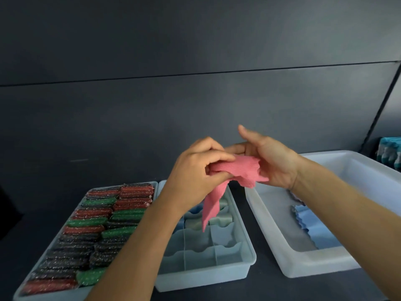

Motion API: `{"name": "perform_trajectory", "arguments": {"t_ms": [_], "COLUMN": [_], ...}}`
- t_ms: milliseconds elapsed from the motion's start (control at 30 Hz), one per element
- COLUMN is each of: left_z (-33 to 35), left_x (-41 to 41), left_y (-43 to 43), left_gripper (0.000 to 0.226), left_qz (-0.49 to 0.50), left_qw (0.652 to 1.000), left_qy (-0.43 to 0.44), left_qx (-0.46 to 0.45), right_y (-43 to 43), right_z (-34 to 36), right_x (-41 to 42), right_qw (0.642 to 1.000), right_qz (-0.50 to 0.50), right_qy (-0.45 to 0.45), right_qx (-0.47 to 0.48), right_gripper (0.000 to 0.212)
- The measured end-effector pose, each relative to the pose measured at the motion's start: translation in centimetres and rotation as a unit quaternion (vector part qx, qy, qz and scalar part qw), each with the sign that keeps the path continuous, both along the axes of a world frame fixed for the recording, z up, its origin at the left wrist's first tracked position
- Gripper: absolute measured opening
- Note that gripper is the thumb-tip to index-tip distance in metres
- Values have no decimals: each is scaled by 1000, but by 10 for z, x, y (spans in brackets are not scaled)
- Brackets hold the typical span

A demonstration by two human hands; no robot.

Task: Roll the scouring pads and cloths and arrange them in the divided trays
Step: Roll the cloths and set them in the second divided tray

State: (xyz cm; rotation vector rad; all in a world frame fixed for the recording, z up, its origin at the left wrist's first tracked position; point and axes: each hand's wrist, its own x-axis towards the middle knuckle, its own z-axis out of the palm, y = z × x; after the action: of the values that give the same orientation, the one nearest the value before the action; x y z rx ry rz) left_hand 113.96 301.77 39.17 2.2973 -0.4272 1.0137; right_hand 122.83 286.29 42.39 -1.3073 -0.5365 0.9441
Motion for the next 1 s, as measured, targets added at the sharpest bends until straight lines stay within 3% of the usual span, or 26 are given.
{"name": "perform_trajectory", "arguments": {"t_ms": [100,167,233,300,433,500,633,700,833,1000], "left_z": [-2,-3,-3,-5,-8,-8,-8,-7,-5,0], "left_x": [-2,-3,-2,1,3,3,3,1,-4,-5], "left_y": [-1,-3,-6,-9,-12,-14,-16,-19,-20,-18], "left_gripper": [15,11,8,6,11,12,14,12,6,8], "left_qz": [43,68,59,55,53,59,66,64,35,57], "left_qw": [996,981,953,936,914,908,908,912,924,937], "left_qy": [-12,-1,15,16,3,-11,-27,-30,-28,-51], "left_qx": [-78,-184,-295,-347,-402,-415,-413,-404,-379,-341], "right_y": [-5,-7,-3,3,9,13,20,24,25,21], "right_z": [-4,-10,-15,-15,-14,-16,-18,-15,-13,-12], "right_x": [-2,-6,-13,-21,-32,-36,-43,-43,-39,-32], "right_qw": [999,994,983,970,945,912,856,862,869,853], "right_qz": [18,9,-47,-130,-236,-319,-361,-338,-338,-362], "right_qy": [-28,-84,-158,-194,-223,-251,-354,-364,-342,-364], "right_qx": [40,69,74,65,33,54,104,102,117,98], "right_gripper": [82,69,50,45,64,69,34,17,18,13]}}
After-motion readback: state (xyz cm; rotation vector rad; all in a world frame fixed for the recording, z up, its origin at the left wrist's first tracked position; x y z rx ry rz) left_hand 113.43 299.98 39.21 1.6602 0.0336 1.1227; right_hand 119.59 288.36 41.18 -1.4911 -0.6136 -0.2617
